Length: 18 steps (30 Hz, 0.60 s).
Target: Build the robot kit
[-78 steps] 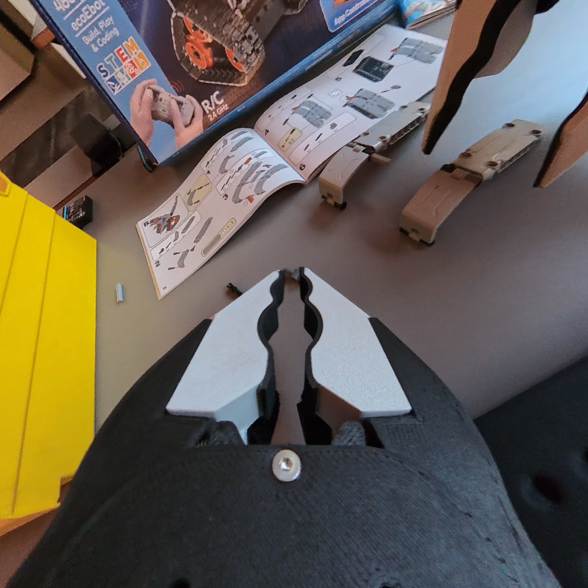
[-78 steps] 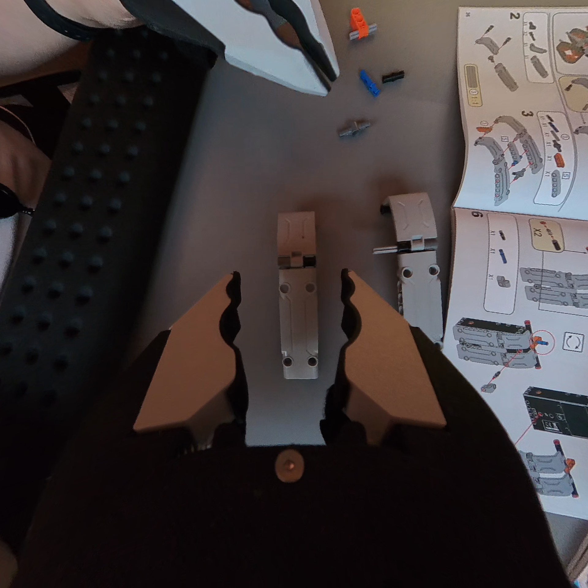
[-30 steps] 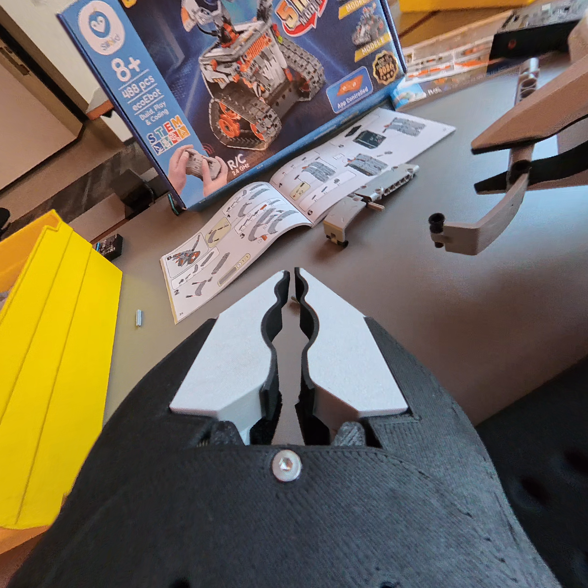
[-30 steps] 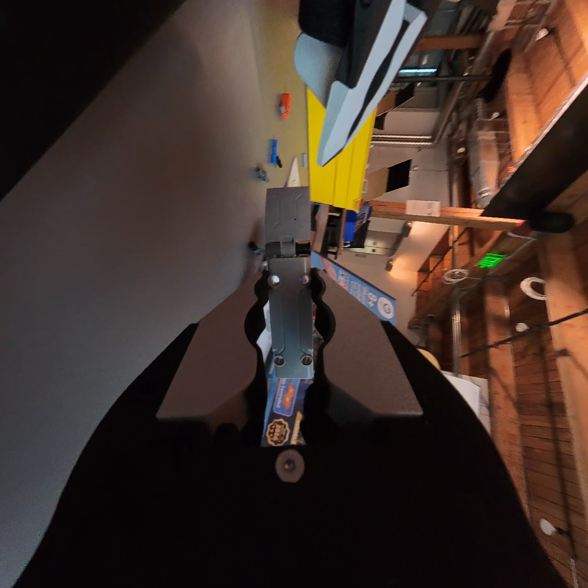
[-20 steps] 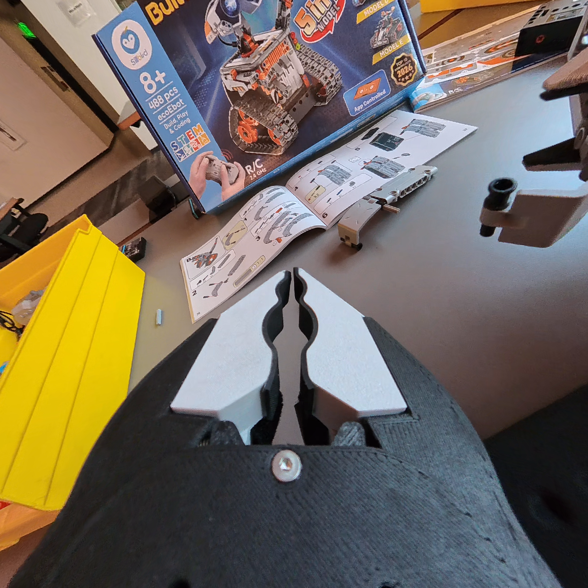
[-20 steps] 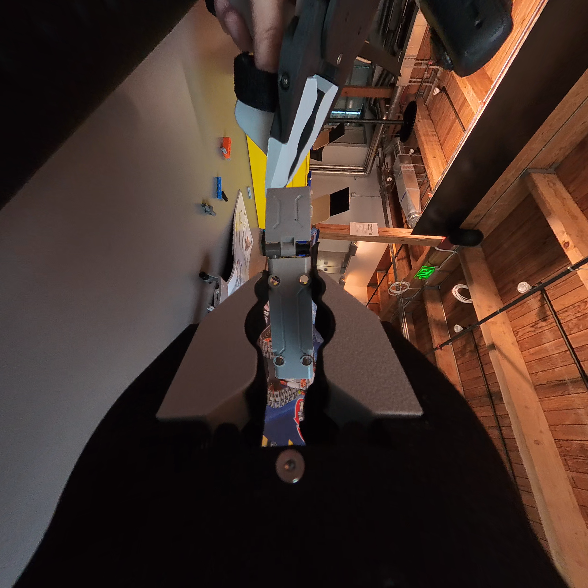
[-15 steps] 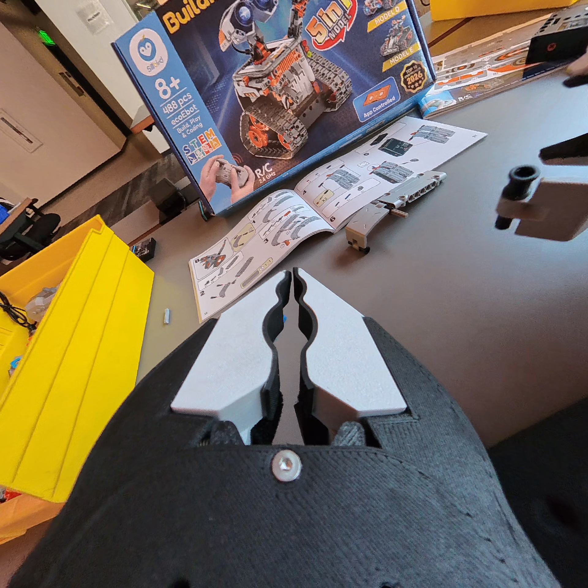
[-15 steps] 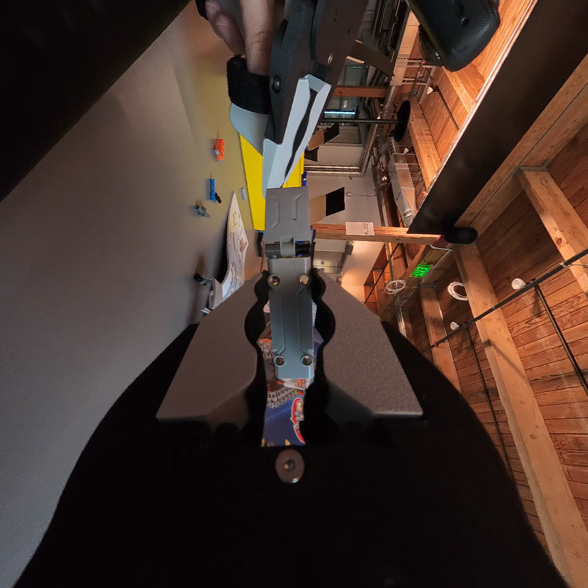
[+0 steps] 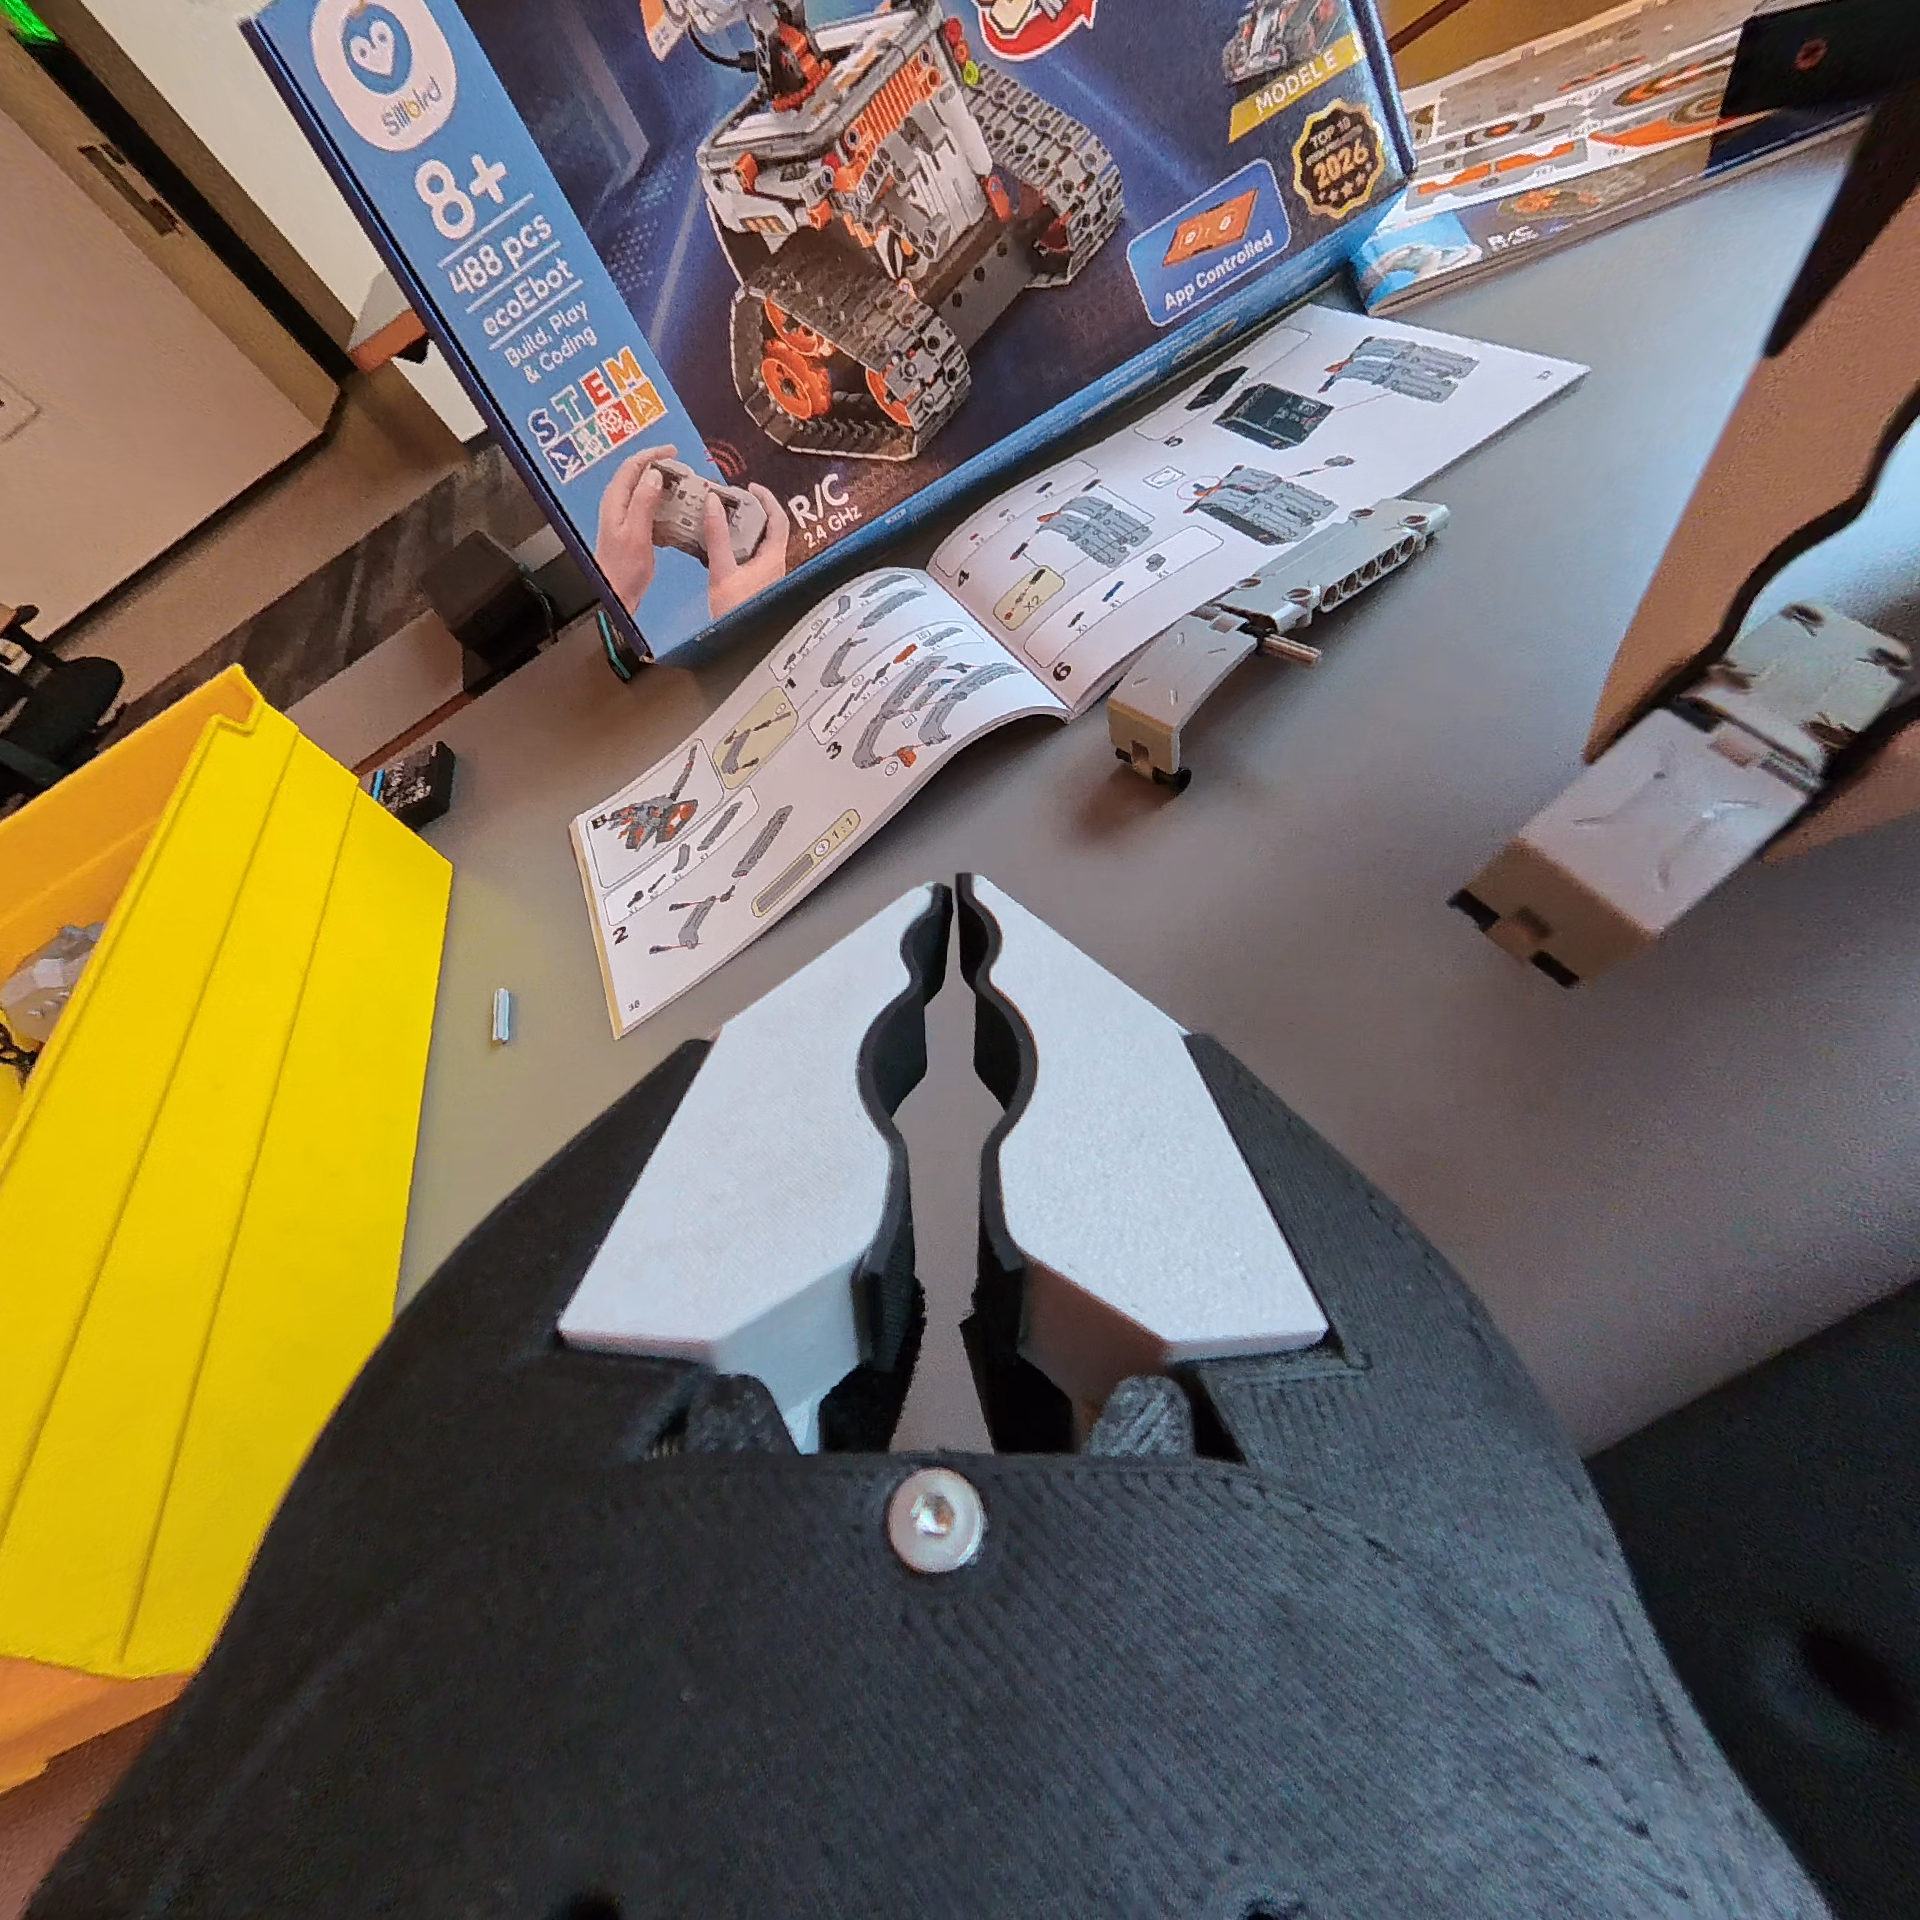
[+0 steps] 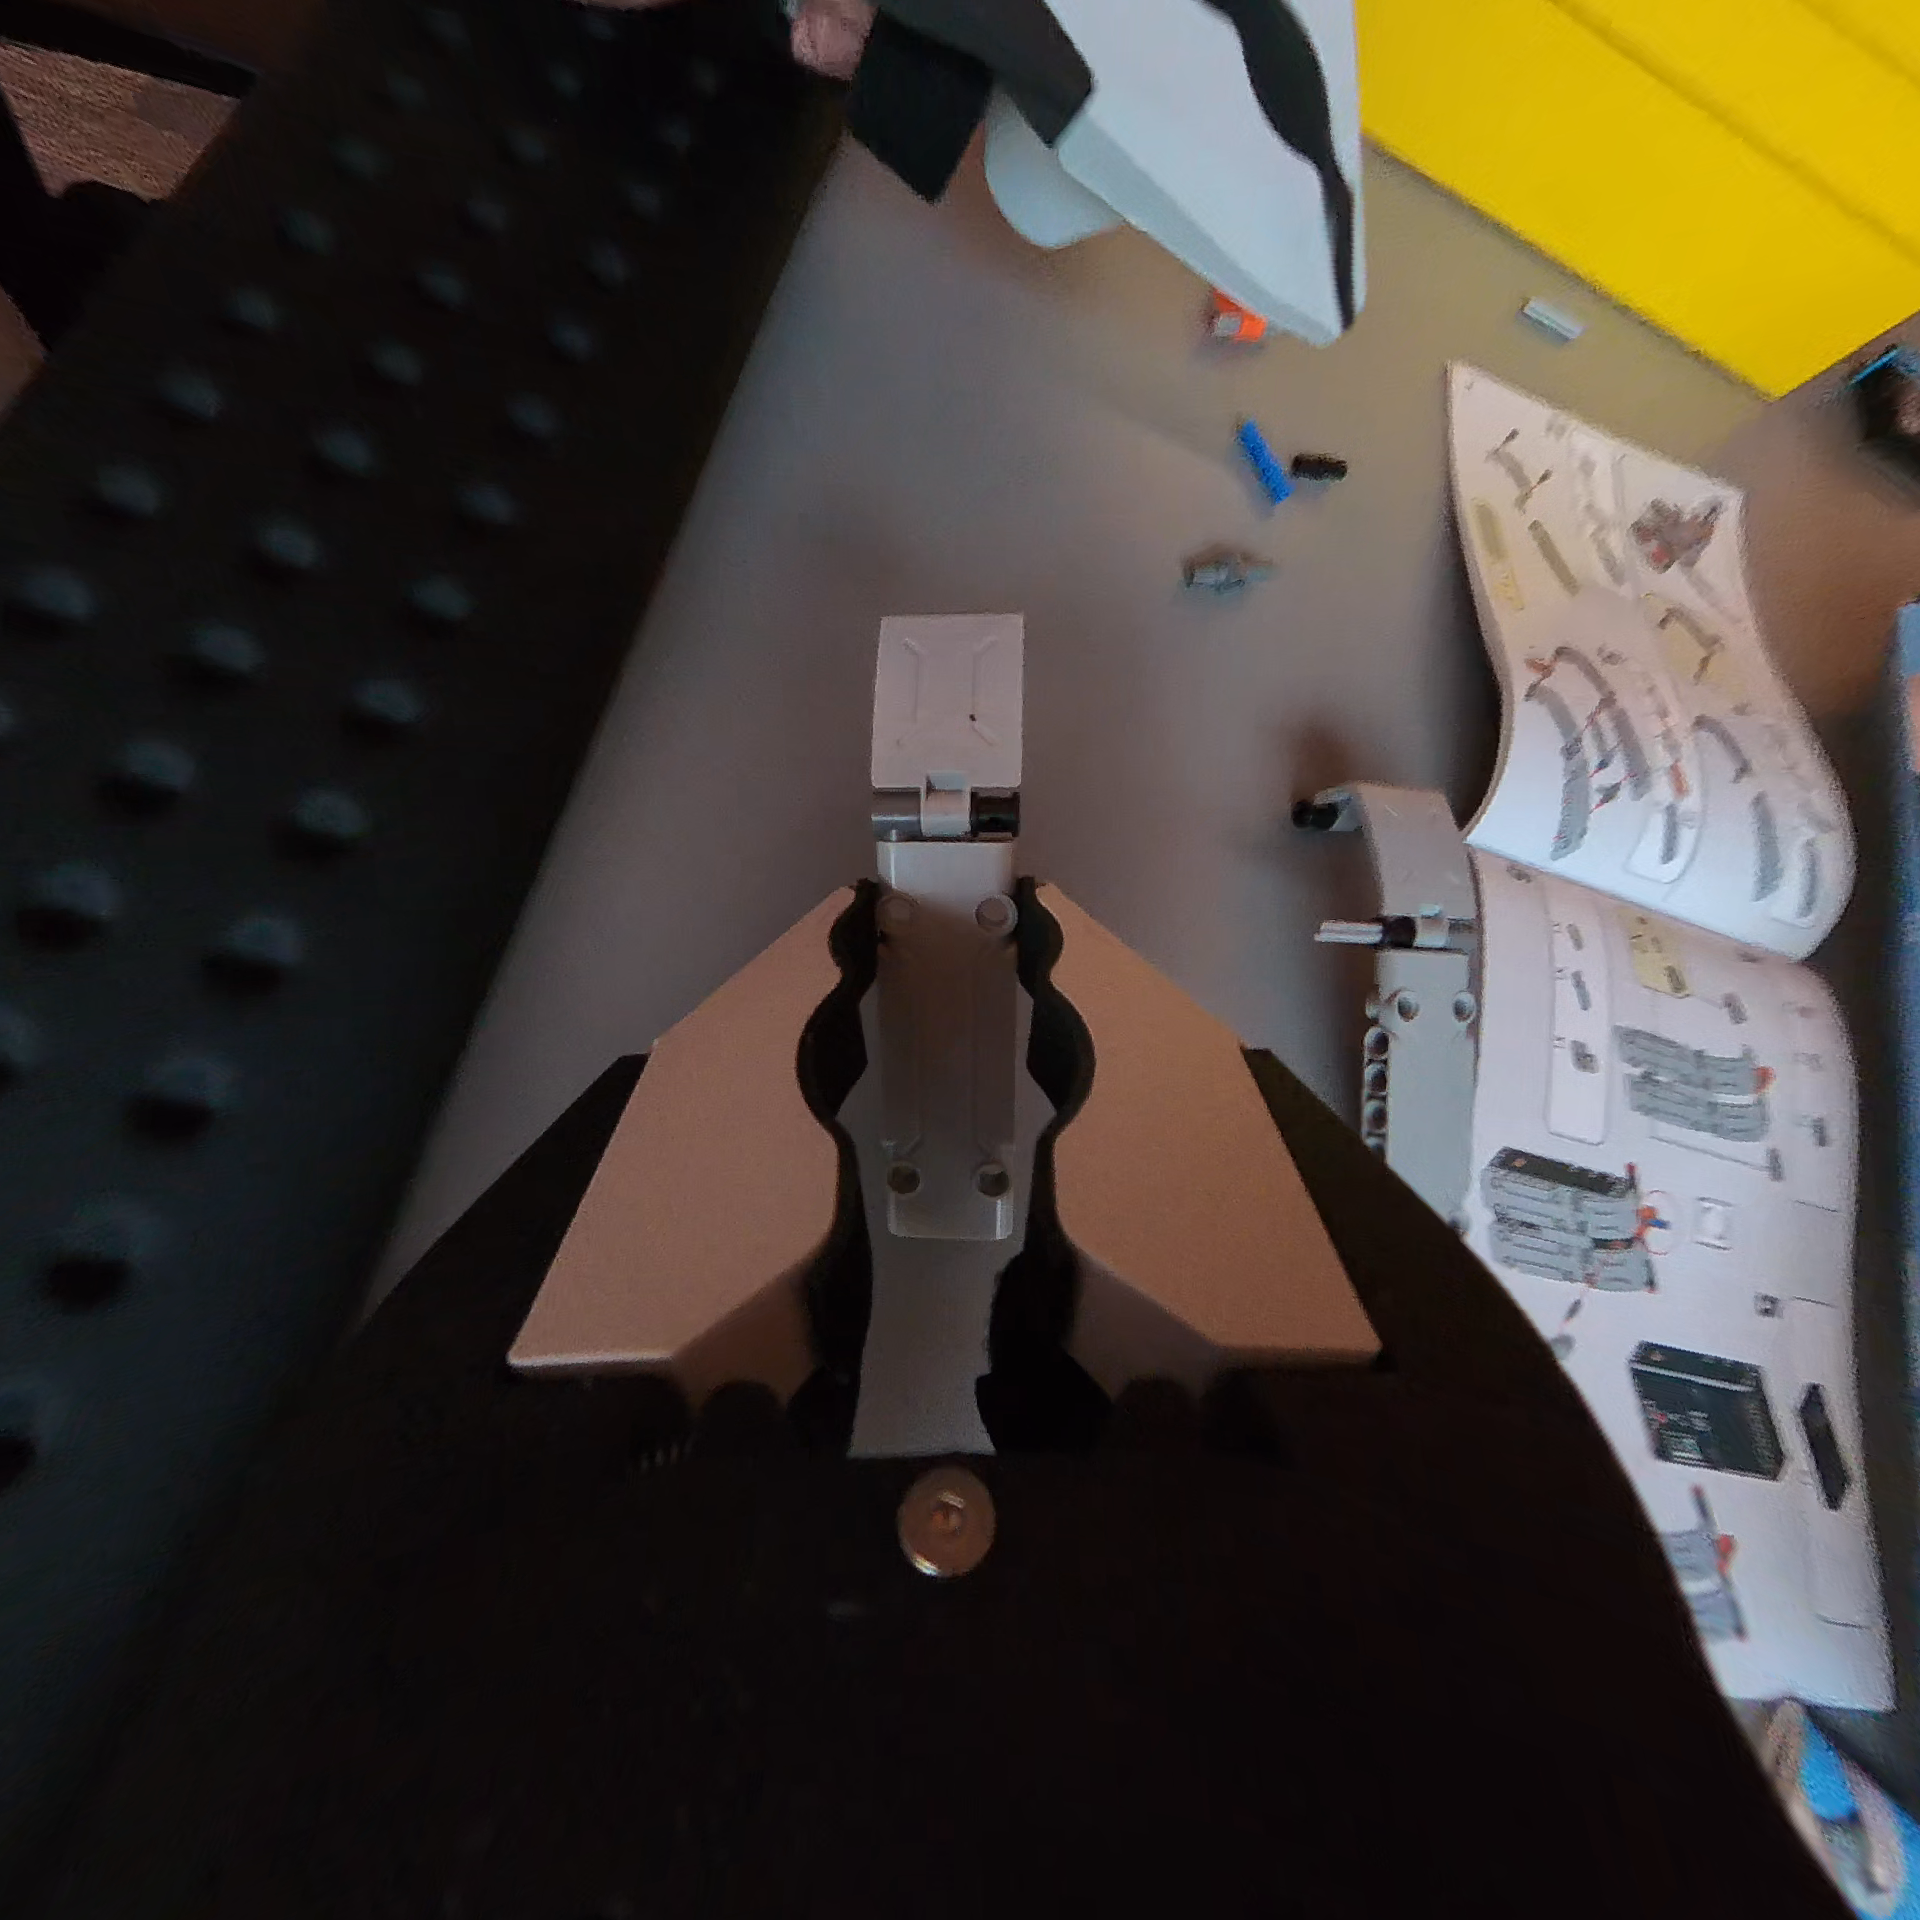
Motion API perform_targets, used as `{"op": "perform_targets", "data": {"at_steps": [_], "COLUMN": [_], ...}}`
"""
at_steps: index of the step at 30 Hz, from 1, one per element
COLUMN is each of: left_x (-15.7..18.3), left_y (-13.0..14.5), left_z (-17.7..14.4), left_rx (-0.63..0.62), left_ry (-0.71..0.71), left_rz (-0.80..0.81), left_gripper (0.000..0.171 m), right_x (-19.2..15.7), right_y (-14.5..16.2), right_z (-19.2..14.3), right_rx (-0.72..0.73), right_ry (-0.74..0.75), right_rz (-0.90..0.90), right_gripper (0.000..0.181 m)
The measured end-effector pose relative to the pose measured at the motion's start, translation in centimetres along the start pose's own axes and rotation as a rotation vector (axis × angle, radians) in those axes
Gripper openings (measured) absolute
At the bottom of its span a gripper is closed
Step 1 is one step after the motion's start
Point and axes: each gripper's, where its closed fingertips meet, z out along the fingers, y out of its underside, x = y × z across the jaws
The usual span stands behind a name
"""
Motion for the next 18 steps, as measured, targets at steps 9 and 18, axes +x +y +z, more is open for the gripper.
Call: {"op": "perform_targets", "data": {"at_steps": [9, 18], "left_x": [0.5, 1.1], "left_y": [0.5, 0.7], "left_z": [0.4, 0.5], "left_rx": [-0.033, -0.047], "left_ry": [0.034, 0.043], "left_rz": [0.004, 0.055], "left_gripper": [0.000, 0.000], "right_x": [1.4, 1.9], "right_y": [2.1, 2.3], "right_z": [0.8, 1.0], "right_rx": [-0.091, -0.076], "right_ry": [-0.217, -0.308], "right_rz": [0.204, 0.129], "right_gripper": [0.026, 0.052]}}
